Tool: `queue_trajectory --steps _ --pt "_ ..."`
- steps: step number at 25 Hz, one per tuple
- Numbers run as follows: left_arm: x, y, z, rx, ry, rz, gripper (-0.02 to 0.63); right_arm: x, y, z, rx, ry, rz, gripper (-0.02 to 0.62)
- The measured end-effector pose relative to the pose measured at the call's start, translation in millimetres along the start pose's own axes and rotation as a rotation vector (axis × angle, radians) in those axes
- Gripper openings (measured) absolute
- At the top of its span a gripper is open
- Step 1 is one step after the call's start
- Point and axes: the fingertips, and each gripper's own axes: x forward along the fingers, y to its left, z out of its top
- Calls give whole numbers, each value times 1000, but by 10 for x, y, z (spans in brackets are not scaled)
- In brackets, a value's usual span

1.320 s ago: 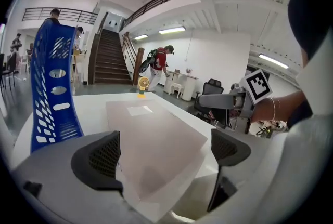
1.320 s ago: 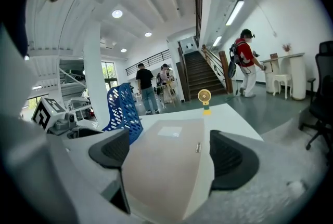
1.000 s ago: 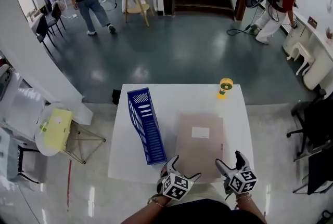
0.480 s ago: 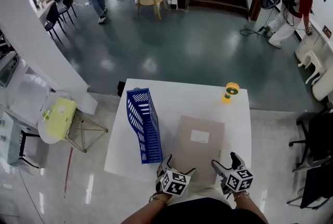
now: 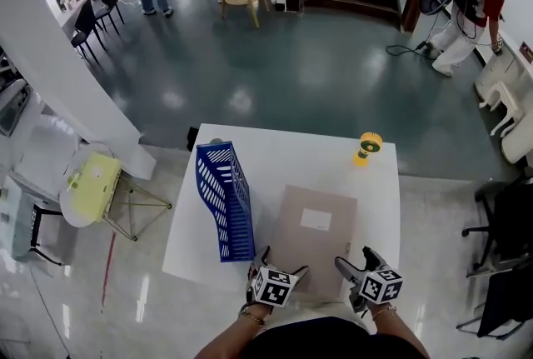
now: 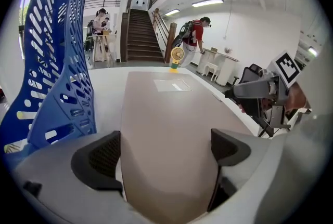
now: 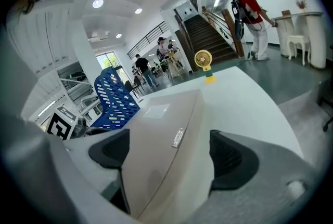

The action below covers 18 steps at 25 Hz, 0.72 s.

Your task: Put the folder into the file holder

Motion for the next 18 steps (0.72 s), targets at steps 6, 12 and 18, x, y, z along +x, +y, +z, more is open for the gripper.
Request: queue_trajectory --steps 6,12,18 --pt "80 -93 20 -31 -22 -66 537 75 -65 -117 91 32 54 465" --pt "144 -462 81 -15 -20 -192 536 87 -190 -270 162 62 76 465" --pt "201 -474 43 -27 37 -200 537 57 -522 -264 213 61 34 465"
